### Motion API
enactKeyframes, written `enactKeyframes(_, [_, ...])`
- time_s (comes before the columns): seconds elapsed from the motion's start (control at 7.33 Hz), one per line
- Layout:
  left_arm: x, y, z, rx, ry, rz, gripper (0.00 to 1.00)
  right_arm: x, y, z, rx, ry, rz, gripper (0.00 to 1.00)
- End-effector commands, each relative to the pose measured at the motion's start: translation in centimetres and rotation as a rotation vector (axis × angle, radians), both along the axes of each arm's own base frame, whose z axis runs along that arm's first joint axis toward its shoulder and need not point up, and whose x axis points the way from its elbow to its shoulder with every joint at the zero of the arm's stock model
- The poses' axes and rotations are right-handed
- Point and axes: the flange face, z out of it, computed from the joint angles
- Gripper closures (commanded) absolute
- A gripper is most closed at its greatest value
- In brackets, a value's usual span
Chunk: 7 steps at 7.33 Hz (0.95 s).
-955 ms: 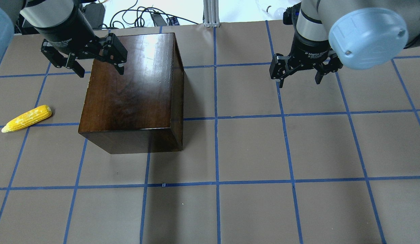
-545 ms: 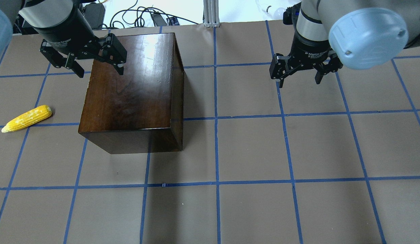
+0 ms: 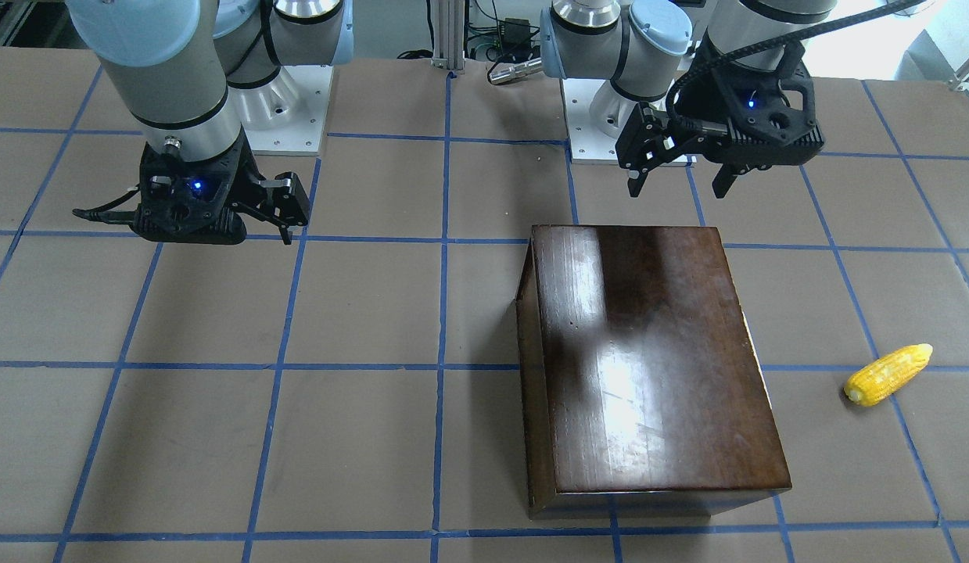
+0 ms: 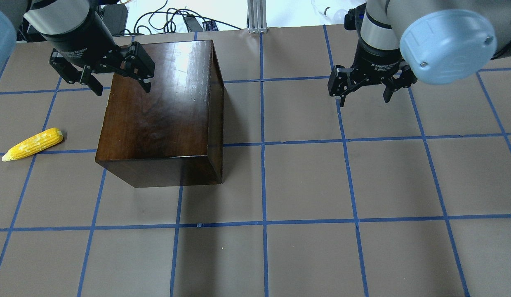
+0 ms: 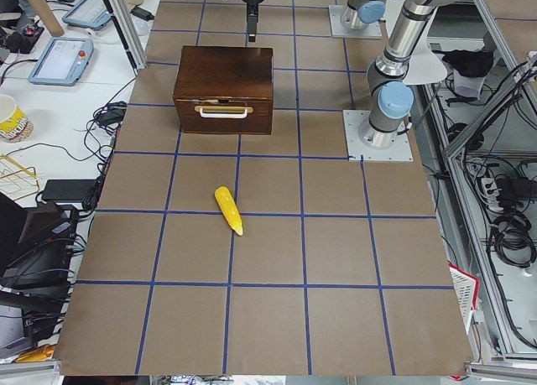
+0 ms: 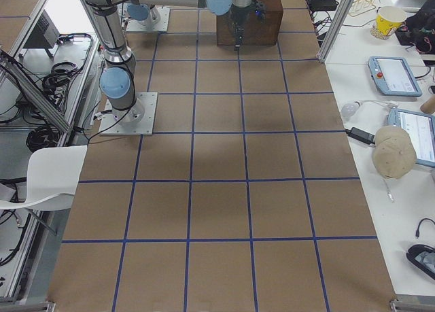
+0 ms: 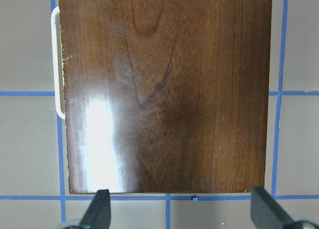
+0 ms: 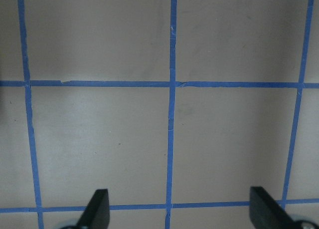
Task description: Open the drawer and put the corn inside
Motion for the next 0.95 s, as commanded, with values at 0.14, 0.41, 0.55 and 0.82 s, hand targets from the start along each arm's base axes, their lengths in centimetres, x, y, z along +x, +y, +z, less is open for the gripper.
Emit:
enactKeyframes(0.14, [0.00,-0.11,-0.07,0.000,0.000,0.000,0.00,0.00,0.01,0.03,0.000,0.000,0.000,0.00])
enactKeyframes(0.41, [-0.02,-0.23,-0.15,0.002,0.002,0.000,0.00,0.00,-0.05,0.02,0.000,0.000,0.000,0.00])
enactKeyframes(0.55, [-0.02,-0.23,-0.15,0.002,0.002,0.000,0.00,0.00,0.01,0.02,0.000,0.000,0.000,0.00])
enactKeyframes(0.82, [-0.08,-0.24,-0.32,0.007,0.000,-0.002,0.00,0.00,-0.03,-0.05,0.001,0.000,0.000,0.00])
